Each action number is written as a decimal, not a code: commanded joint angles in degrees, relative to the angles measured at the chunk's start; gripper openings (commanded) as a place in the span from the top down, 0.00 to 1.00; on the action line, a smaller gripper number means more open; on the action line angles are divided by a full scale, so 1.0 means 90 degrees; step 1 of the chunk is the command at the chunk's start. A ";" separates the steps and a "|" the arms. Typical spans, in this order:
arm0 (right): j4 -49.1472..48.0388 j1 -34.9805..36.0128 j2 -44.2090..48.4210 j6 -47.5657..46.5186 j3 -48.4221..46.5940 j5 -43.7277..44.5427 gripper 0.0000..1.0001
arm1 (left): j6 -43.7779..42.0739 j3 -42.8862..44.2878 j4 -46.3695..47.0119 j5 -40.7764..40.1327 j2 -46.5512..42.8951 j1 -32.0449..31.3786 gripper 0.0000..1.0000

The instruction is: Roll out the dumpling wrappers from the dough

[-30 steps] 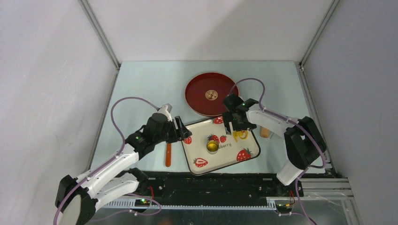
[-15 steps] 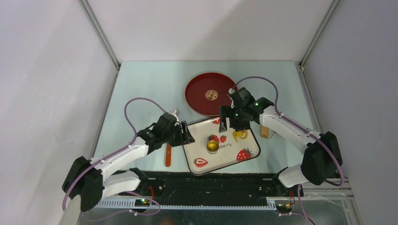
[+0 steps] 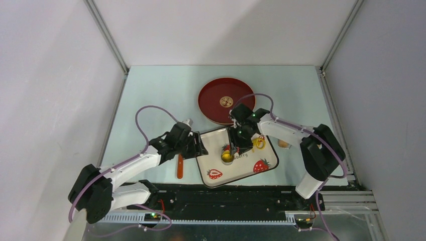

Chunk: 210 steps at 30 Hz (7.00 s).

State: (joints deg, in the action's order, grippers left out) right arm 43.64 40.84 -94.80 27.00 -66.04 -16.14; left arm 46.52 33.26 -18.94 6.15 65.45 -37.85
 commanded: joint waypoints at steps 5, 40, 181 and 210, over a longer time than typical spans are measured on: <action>-0.0326 0.0164 -0.0633 0.0064 -0.0241 -0.0075 0.61 | -0.0017 0.0349 -0.0244 -0.0174 -0.0424 -0.0046 0.38; 0.0277 -0.0538 0.0335 0.0123 -0.0594 0.0207 1.00 | -0.0123 0.0324 -0.0356 -0.0373 -0.0985 -0.0048 0.37; 0.1335 -0.2744 -0.3991 -0.1350 -0.4948 0.0733 0.06 | -0.1567 0.1893 -0.3480 -0.2288 -0.0984 -0.1146 1.00; 0.1273 -0.2549 -0.1538 -0.1436 -0.3209 0.0795 0.02 | -0.0651 0.1758 -0.3926 -0.1682 -0.0101 -0.3610 1.00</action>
State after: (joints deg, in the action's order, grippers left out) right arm 53.69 16.45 -114.43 14.46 -94.61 -8.25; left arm 35.66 49.12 -52.60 -10.31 64.16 -67.48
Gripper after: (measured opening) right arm 0.973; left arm 0.151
